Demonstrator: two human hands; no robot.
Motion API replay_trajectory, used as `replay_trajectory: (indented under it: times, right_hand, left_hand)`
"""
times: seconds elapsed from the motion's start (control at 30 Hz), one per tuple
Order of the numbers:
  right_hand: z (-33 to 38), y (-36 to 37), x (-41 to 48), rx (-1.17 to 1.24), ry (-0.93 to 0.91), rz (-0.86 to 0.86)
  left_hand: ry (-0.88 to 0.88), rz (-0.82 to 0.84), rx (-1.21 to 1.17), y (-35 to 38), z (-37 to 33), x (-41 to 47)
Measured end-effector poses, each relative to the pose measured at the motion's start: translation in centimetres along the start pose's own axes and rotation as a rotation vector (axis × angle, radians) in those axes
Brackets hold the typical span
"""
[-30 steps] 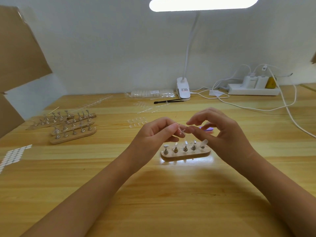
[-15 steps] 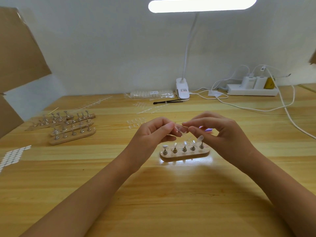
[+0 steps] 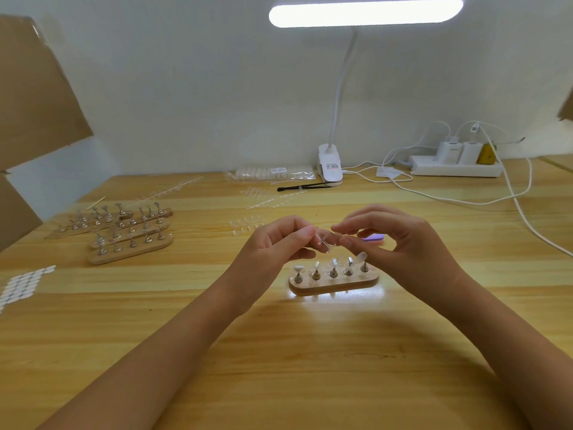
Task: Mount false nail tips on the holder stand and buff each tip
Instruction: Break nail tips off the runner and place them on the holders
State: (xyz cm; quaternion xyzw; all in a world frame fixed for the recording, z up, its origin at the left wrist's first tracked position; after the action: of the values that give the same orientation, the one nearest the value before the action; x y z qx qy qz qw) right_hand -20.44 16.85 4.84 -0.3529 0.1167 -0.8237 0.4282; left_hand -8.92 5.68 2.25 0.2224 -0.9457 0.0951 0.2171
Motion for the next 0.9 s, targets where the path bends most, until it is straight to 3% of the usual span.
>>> replay_trajectory:
  times: [0.17, 0.3, 0.47, 0.9]
  right_hand:
    - [-1.3, -0.9, 0.3, 0.135, 0.103, -0.03]
    - [-2.3, -1.3, 0.5, -0.042, 0.118, -0.034]
    - [-3.0, -0.4, 0.4, -0.134, 0.134, 0.096]
    - [-3.9, 0.7, 0.1, -0.342, 0.121, 0.209]
  left_hand:
    - [0.018, 0.052, 0.013, -0.4, -0.2, 0.2]
    - [0.01, -0.08, -0.068, -2.2, 0.0, 0.5]
    - [-0.009, -0.196, -0.182, -3.5, 0.5, 0.7]
    - [-0.044, -0.19, -0.143, -3.3, 1.2, 0.6]
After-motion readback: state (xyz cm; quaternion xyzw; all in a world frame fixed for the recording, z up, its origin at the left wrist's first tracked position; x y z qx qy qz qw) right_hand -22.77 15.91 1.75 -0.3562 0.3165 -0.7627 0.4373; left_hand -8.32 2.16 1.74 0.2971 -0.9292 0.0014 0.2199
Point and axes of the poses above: each hand's wrist, its own x-axis towards the middle knuckle, its own y-axis out of the palm, z = x × y, the point moved 7 cm from there along x, towards the middle knuckle, and after that the axes turned 11 degrees about y, right-handed, at the moved point
